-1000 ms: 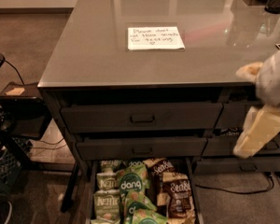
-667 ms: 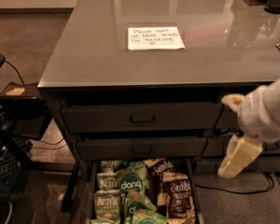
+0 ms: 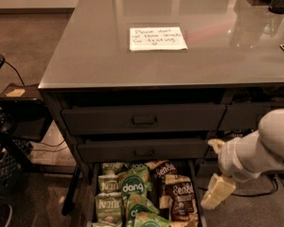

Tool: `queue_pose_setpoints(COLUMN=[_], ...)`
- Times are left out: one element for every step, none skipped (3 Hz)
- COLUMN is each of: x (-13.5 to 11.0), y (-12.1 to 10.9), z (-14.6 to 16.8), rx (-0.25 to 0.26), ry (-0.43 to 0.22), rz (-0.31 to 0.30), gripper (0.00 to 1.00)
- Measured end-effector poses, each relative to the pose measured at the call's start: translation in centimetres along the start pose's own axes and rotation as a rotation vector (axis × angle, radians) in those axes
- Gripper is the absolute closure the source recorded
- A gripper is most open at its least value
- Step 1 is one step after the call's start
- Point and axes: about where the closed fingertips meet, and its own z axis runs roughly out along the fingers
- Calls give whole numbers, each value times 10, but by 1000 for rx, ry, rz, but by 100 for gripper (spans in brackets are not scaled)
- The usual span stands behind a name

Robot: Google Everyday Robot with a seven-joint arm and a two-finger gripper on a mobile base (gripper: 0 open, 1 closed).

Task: Pick brown chip bag from bottom drawer and place on counter

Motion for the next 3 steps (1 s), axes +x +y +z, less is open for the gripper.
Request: queue_pose_setpoints(x=[3, 8, 31], y=[-1, 0, -7], z=[8, 20, 70], rx=[-4, -6, -19], ry=[-5, -2, -7], rz=[5, -26, -96], gripper=[0, 0, 0])
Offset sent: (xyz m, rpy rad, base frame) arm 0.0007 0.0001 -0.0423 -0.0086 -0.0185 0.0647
